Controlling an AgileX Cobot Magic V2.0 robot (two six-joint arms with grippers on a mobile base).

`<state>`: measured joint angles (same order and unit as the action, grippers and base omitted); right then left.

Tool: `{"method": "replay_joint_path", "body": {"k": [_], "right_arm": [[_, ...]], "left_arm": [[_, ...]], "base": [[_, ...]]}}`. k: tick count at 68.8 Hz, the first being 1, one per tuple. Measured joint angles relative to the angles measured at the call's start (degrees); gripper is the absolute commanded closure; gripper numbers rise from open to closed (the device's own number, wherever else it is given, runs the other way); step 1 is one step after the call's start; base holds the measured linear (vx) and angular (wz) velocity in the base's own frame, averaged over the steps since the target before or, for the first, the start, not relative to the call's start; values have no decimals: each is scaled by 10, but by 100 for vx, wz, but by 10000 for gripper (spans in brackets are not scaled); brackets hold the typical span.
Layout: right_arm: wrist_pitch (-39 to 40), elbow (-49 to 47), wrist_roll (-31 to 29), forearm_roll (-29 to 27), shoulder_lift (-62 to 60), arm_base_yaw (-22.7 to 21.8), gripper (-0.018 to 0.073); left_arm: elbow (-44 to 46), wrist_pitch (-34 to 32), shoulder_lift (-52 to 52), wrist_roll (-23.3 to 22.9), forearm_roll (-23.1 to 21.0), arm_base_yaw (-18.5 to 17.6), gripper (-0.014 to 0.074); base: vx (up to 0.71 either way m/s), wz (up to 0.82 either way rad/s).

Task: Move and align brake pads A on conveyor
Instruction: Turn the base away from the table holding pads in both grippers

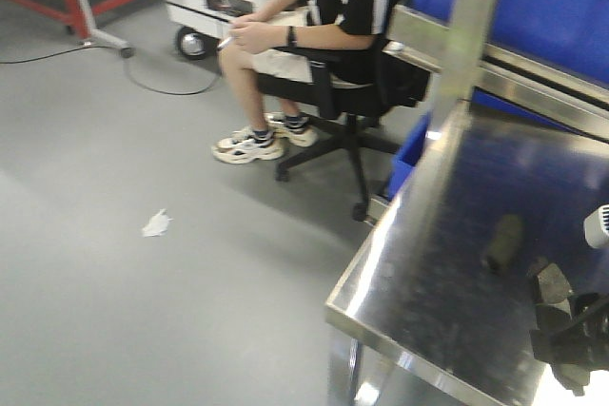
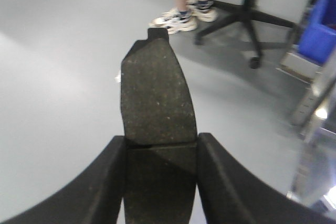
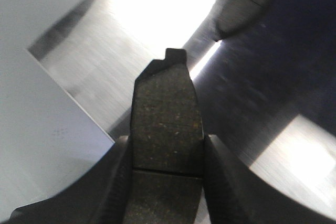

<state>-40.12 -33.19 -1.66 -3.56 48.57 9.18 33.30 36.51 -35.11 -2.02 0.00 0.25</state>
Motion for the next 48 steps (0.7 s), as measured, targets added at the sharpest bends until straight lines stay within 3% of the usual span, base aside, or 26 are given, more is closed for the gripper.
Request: {"method": "replay_joint_path", "body": {"k": [48], "right_arm": [[0, 0, 0, 0, 0, 0, 569]], "left_arm": [[0, 0, 0, 0, 0, 0, 519]], "base": [[8, 54]]}}
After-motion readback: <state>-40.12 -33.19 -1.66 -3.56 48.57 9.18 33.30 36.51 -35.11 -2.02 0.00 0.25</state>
